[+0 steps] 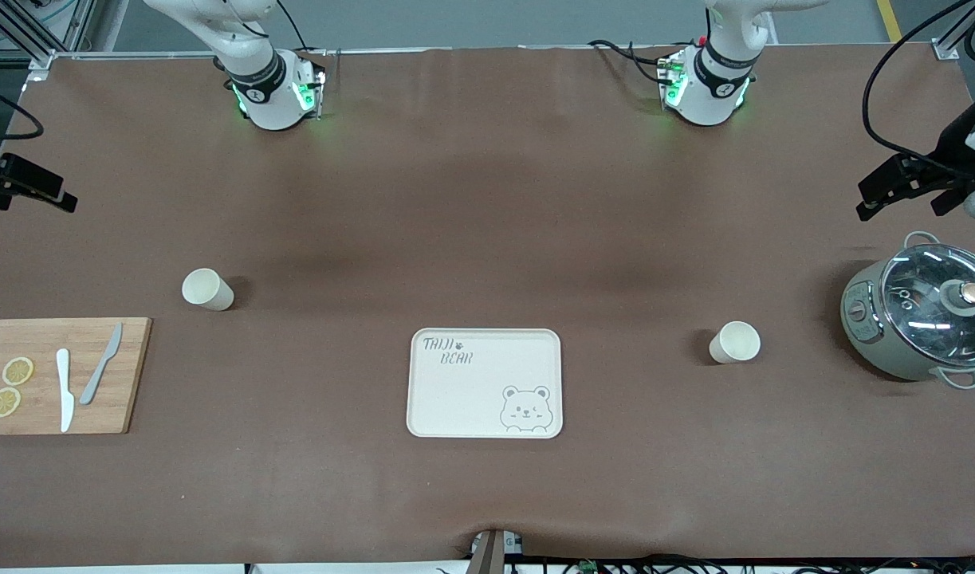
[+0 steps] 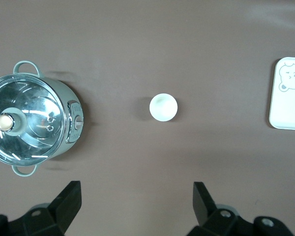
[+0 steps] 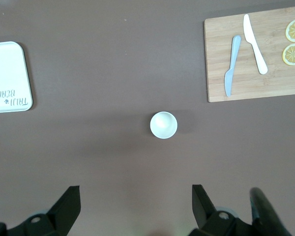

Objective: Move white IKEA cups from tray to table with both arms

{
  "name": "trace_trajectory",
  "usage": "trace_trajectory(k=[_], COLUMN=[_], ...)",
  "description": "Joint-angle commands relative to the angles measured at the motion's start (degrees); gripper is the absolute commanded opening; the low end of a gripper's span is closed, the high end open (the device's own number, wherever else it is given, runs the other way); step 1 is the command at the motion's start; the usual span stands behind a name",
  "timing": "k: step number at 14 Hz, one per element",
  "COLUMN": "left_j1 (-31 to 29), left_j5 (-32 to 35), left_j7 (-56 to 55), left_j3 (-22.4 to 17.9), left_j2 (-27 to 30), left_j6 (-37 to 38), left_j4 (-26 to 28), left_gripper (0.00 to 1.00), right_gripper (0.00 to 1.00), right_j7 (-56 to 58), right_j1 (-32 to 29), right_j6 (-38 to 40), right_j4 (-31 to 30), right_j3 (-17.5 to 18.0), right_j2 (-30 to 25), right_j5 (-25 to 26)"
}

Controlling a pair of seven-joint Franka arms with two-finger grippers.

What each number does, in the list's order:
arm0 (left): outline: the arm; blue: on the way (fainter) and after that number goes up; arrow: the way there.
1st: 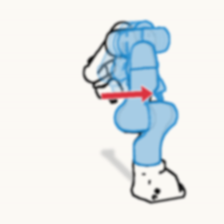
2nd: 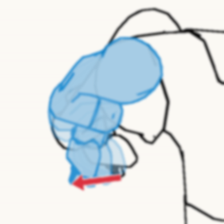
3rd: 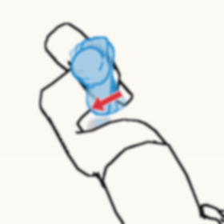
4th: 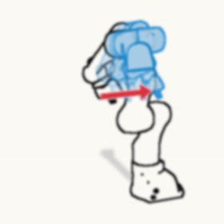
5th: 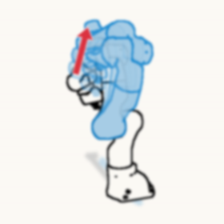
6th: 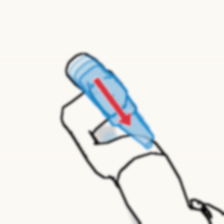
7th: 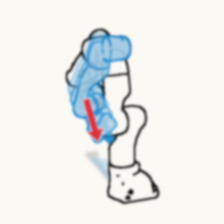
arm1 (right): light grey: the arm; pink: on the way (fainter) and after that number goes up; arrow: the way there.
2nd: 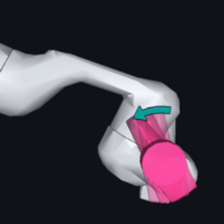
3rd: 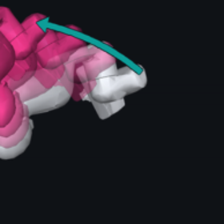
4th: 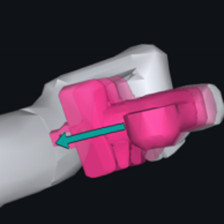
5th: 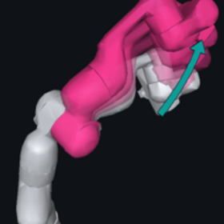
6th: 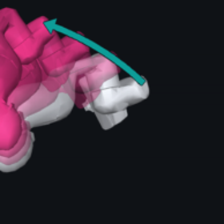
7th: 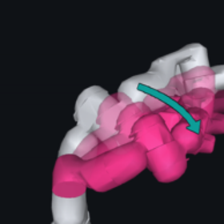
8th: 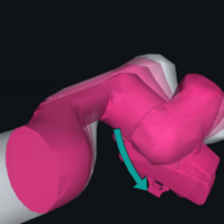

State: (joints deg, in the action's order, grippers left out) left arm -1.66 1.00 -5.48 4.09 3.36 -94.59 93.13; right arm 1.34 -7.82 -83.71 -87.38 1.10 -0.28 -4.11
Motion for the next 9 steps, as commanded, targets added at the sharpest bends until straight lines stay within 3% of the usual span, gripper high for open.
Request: trace_trajectory(k=[1, 3, 9], left_j1=[-0.4, -0.3, -0.2], left_j5=[1.3, 1.3, 1.3], left_j7=[0.1, 0.1, 0.1], left_j3=[0.5, 0.5, 0.5], left_j2=[-1.0, -1.0, -1.0], left_j6=[1.2, 1.2, 2.0], left_j4=[-1.5, -1.7, -1.9], left_gripper=[1.0, 1.0, 1.0], right_gripper=[1.0, 1.0, 1.0], right_j7=[-1.0, -1.0, -0.3], right_j1=[4.0, 8.1, 8.1], right_j6=[-0.5, -0.3, -0.5], right_j4=[-1.9, -1.8, -1.8], right_j3=[-4.0, -7.5, -7.6], right_j2=[-1.4, -1.4, -1.7], right_j5=[1.0, 1.0, 1.0])
